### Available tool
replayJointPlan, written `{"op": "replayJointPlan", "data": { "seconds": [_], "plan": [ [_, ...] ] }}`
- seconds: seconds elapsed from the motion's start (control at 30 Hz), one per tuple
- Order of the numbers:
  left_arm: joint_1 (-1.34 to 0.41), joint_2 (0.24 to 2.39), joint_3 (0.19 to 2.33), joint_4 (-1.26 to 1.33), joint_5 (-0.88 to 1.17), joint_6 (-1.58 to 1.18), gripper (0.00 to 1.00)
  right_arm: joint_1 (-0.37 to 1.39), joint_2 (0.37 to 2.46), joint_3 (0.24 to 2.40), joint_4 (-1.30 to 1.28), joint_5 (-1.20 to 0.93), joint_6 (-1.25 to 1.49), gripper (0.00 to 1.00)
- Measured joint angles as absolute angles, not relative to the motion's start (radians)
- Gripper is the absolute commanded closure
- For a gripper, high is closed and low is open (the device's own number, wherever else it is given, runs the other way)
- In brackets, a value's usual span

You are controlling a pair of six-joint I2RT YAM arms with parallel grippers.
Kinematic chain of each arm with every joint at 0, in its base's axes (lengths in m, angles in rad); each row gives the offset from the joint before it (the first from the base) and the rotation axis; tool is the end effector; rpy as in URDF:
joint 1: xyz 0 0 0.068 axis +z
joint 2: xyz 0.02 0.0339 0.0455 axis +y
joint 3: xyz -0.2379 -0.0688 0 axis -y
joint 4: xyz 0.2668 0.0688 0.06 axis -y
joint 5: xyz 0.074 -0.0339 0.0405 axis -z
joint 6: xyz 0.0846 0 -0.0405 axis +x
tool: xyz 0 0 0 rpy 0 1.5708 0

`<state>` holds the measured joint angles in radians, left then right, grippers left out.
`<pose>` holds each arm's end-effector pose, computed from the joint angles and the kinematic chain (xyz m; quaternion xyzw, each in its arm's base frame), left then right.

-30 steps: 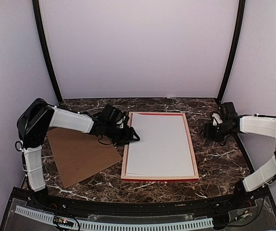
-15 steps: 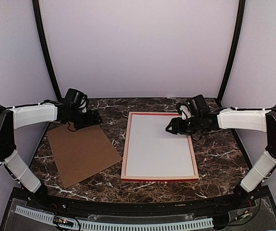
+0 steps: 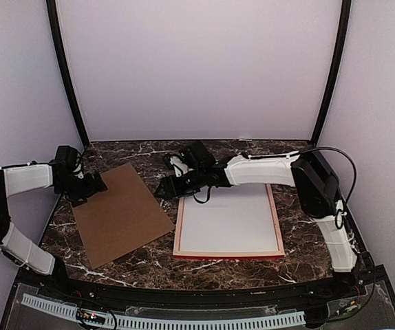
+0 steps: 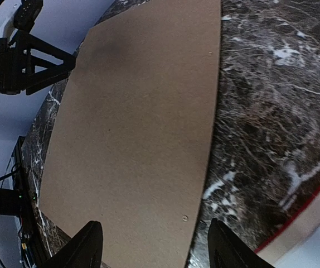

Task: Put the photo into the frame
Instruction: Place the photo on the mat board, then move the frame body to the center of the board.

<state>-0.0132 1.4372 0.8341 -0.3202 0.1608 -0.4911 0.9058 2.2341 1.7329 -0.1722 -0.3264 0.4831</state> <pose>0.3369 -0.0180 0.1217 -0.1988 0.9242 -0.1528 0.2881 0.3179 0.4494 0.1293 -0.2554 0.8545 0.3864 0.2352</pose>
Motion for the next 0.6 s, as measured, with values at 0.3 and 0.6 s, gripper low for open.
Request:
{"op": "replayJointPlan", "data": {
  "seconds": [0.3,0.6],
  "plan": [
    [0.136,1.312,0.749,-0.324,0.156,-0.503,0.01,0.962,2.455,2.006,-0.312,-0.351,0.5,0.35],
    [0.186,1.358,0.738,-0.336,0.131,-0.529,0.01,0.947,2.461,2.006,-0.383,-0.25,0.508,0.35]
  ]
}}
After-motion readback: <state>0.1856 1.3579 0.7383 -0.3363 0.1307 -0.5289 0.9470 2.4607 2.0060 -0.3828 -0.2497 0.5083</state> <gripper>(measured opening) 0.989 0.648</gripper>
